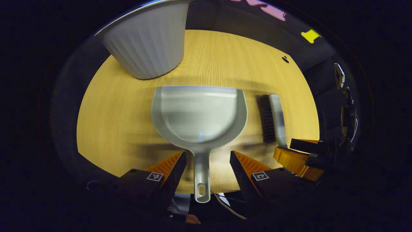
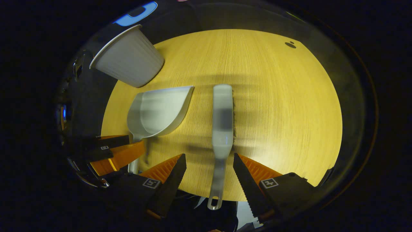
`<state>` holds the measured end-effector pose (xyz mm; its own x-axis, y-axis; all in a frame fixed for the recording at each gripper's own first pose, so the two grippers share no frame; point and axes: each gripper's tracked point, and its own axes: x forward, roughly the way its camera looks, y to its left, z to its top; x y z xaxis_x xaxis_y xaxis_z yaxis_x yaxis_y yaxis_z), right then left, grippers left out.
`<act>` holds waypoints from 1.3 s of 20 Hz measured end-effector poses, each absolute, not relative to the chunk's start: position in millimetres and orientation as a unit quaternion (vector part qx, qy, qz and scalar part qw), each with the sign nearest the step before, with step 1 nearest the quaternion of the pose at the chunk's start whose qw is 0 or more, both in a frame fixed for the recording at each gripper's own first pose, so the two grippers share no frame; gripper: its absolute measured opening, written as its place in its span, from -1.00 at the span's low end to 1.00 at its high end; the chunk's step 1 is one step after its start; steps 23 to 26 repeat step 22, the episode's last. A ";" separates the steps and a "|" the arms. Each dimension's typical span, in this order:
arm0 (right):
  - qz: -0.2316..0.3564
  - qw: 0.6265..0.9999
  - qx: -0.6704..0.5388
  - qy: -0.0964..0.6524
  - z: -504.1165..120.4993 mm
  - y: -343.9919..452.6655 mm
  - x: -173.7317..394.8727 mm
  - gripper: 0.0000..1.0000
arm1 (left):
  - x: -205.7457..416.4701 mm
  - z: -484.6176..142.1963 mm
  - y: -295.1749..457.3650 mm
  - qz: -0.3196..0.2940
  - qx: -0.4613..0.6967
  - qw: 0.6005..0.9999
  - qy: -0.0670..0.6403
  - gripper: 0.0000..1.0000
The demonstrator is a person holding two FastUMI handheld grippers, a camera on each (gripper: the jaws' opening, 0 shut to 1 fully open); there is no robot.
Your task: Pick up the small broom and dustpan from the desktop, sweep the trash into the dustpan with the broom, and then empty the trash into the garbage bin.
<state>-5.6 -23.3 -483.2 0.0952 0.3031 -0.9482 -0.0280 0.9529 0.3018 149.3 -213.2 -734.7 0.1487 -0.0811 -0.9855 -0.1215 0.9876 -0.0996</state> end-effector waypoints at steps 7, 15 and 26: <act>0.090 0.869 0.120 0.472 -350.2 -36.8 52.1 0.94 | 170.1 -599.6 -220.4 0.006 -0.094 0.866 0.491 0.64; 0.105 0.953 0.120 0.259 -224.5 -32.2 93.4 0.92 | 178.6 -438.4 -192.7 0.035 -0.010 0.975 0.217 0.63; 0.095 0.980 0.119 0.128 -150.1 -37.4 109.7 0.91 | 163.4 -417.2 -187.1 0.047 0.004 0.997 0.064 0.58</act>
